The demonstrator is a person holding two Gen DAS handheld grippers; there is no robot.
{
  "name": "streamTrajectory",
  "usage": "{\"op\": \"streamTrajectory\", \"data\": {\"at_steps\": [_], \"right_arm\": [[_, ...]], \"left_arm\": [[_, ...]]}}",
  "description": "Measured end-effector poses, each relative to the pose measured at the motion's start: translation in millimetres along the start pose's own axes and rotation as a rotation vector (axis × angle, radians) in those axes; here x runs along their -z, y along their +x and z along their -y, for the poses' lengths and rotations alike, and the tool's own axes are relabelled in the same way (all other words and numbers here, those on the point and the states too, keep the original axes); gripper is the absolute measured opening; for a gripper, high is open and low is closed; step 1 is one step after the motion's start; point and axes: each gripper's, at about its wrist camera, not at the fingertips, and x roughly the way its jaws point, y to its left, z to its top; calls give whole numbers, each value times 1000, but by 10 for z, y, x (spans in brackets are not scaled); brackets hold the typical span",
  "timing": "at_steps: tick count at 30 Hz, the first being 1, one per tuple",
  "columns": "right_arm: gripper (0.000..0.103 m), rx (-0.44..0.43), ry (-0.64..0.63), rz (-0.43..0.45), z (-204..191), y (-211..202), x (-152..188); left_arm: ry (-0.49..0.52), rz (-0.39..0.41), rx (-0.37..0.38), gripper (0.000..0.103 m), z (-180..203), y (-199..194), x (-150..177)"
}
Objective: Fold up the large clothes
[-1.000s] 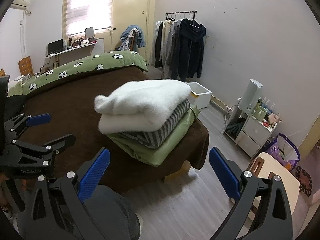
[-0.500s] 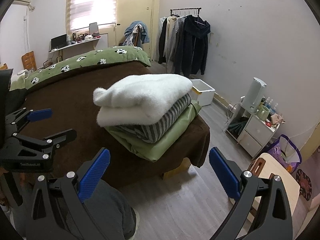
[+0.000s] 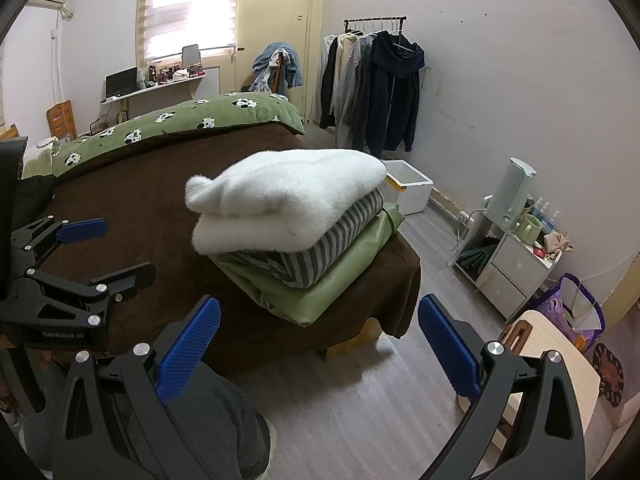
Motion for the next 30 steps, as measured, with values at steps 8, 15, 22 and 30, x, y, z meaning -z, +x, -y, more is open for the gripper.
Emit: {"op": "streamTrajectory", "data": {"at_steps": [8, 15, 22, 30], "right_arm": [[97, -7, -14, -2, 8, 58, -51], [97, -5, -8, -10, 4, 92, -56], [97, -6, -13, -25, -9, 162, -43], [97, -12, -16, -34, -29, 205, -28]], "left_arm": [[29, -1, -26, 97, 59, 11, -13], [21, 5, -24, 97, 63, 12, -12], [4, 17, -25, 96, 20, 13, 6], [-19, 30, -28, 96, -38, 9, 16]]}}
